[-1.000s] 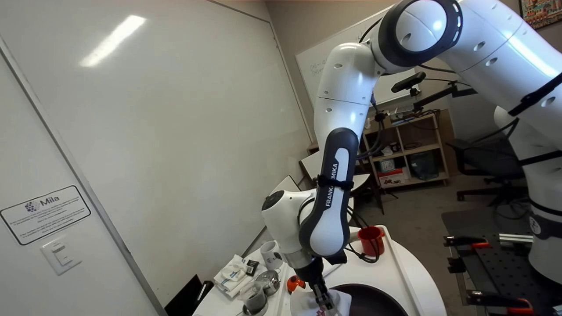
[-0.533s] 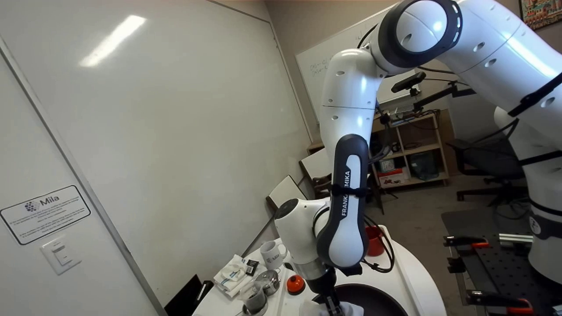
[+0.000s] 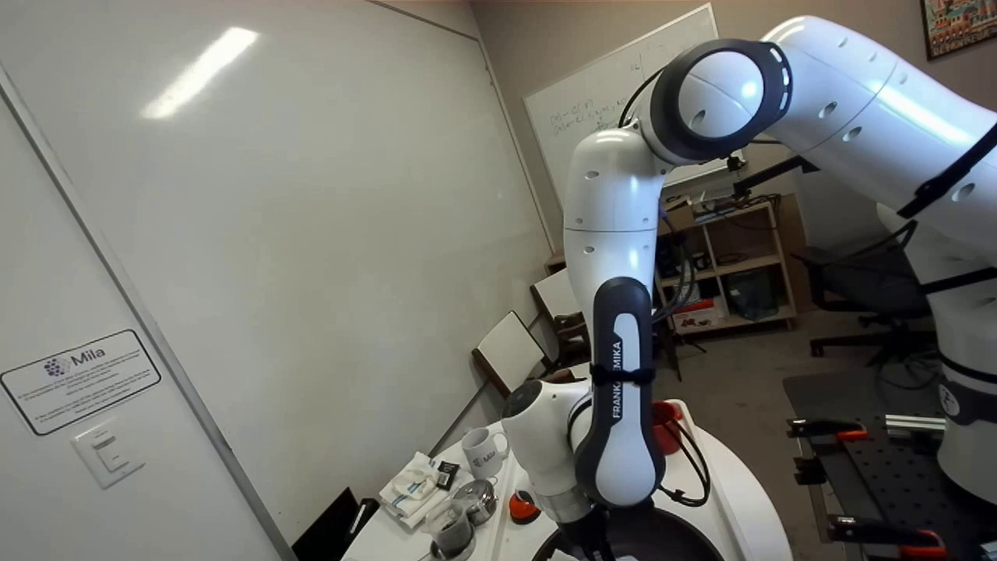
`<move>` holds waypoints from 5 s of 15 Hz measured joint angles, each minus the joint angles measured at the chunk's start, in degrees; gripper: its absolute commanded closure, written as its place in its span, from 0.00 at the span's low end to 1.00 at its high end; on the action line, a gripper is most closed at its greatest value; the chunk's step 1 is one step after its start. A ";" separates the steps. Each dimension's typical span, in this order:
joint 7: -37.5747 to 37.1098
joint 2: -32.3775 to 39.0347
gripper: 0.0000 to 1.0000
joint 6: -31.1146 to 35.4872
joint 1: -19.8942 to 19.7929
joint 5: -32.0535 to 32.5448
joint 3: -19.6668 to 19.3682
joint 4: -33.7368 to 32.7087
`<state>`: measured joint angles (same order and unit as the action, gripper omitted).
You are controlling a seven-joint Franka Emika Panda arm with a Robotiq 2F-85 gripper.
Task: Wipe the pan with a towel
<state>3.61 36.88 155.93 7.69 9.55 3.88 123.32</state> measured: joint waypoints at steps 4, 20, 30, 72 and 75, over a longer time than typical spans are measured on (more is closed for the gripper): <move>0.00 3.45 0.97 1.32 0.04 0.00 0.03 -2.62; 2.23 3.90 0.97 16.82 2.91 0.05 5.63 2.89; 2.30 1.67 0.97 27.03 -2.84 -0.03 6.39 12.50; 1.05 -1.28 0.97 26.39 1.97 -1.46 -9.29 15.96; 0.99 -1.21 0.97 25.87 4.95 -1.46 -10.92 14.05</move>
<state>4.60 35.67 181.80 12.64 8.09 -7.04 137.37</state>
